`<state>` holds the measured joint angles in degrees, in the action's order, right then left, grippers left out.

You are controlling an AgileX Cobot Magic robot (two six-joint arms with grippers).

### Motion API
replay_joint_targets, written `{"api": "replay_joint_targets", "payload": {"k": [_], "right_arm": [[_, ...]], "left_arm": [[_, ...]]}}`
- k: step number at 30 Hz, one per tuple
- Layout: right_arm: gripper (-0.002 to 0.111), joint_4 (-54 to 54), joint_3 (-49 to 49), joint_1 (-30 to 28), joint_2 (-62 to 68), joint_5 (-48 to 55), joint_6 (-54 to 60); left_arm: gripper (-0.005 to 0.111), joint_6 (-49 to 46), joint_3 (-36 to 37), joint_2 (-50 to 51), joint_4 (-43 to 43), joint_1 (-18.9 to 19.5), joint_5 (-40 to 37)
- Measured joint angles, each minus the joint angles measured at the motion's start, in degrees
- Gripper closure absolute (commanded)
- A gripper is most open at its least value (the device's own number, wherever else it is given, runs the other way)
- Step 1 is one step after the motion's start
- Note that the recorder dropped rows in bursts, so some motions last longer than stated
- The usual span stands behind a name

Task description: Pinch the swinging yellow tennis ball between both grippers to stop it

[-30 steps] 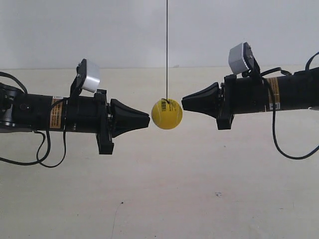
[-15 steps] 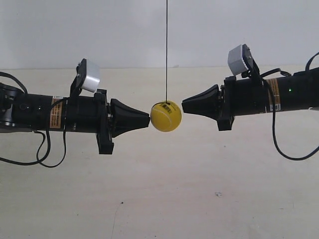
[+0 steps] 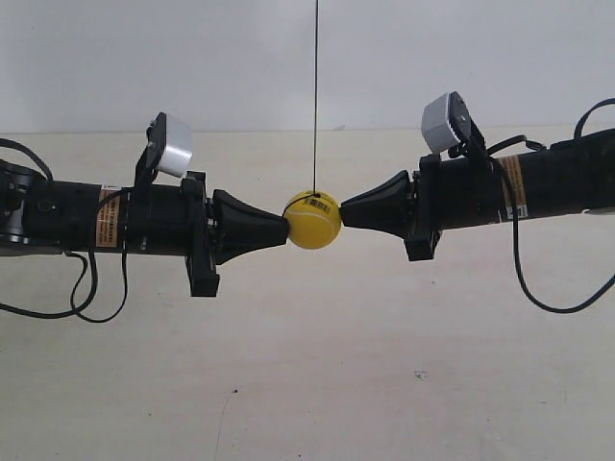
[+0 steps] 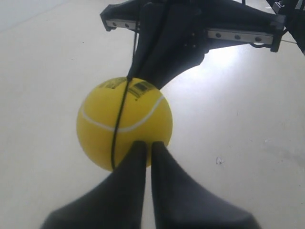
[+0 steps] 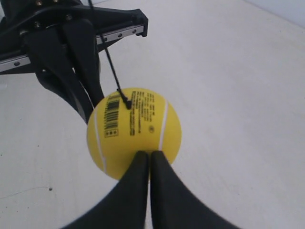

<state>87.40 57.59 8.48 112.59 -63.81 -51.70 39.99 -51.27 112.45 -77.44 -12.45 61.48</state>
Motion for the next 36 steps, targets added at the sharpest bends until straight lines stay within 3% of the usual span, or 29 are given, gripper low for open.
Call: {"api": "replay_joint_targets", "payload": {"k": [29,36], "right_arm": [[0.108,0.26,0.0,0.0,0.0,2.5,0.37],[0.108,0.4,0.0,-3.91,0.0,-1.98,0.37]], "left_arm": [[0.102,0.0,0.0,0.0,-0.75,0.0,-1.22],[0.102,2.32,0.0,-1.47,-3.21,3.1,-1.34]]}}
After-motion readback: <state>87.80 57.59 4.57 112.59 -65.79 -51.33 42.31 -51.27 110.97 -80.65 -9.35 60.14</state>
